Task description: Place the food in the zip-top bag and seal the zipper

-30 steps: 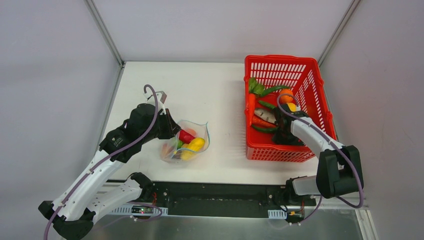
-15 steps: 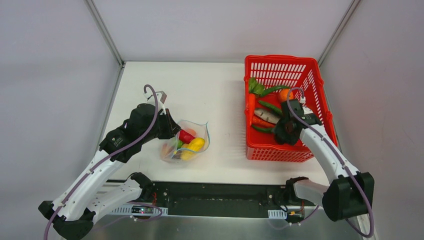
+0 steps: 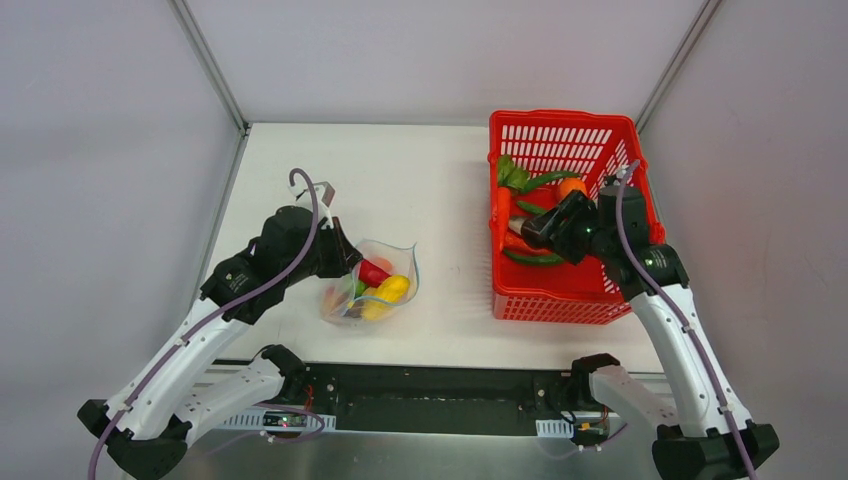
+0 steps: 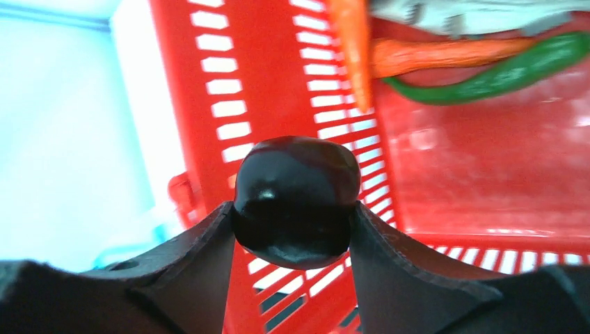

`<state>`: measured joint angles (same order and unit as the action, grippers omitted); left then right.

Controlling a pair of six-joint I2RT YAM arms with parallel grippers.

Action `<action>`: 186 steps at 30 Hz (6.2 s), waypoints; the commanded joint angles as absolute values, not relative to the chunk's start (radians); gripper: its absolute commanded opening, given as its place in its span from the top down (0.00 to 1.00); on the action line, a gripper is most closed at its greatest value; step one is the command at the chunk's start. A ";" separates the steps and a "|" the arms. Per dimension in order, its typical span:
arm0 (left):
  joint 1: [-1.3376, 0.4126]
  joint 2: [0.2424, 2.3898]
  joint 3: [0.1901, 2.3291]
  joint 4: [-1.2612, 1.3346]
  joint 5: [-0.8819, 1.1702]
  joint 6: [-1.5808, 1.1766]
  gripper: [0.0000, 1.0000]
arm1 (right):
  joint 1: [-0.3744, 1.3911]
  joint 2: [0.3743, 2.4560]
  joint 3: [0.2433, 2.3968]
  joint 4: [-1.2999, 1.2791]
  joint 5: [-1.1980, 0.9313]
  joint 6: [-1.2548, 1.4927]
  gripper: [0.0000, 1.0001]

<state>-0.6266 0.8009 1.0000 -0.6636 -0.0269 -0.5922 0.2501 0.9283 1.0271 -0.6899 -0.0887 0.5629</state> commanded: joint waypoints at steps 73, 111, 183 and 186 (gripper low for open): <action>-0.617 0.783 1.035 -0.665 -0.093 -0.639 1.00 | 1.105 1.045 1.225 -0.270 0.366 0.361 0.15; -0.616 0.792 1.037 -0.670 -0.065 -0.627 1.00 | 0.127 1.284 1.185 -0.565 0.301 0.306 0.06; -0.615 0.786 1.003 -0.636 -0.041 -0.638 1.00 | 0.032 1.878 1.351 -0.494 0.214 0.146 0.22; -0.615 0.787 1.003 -0.634 -0.036 -0.640 1.00 | 0.031 1.845 1.345 -0.490 0.207 0.156 0.35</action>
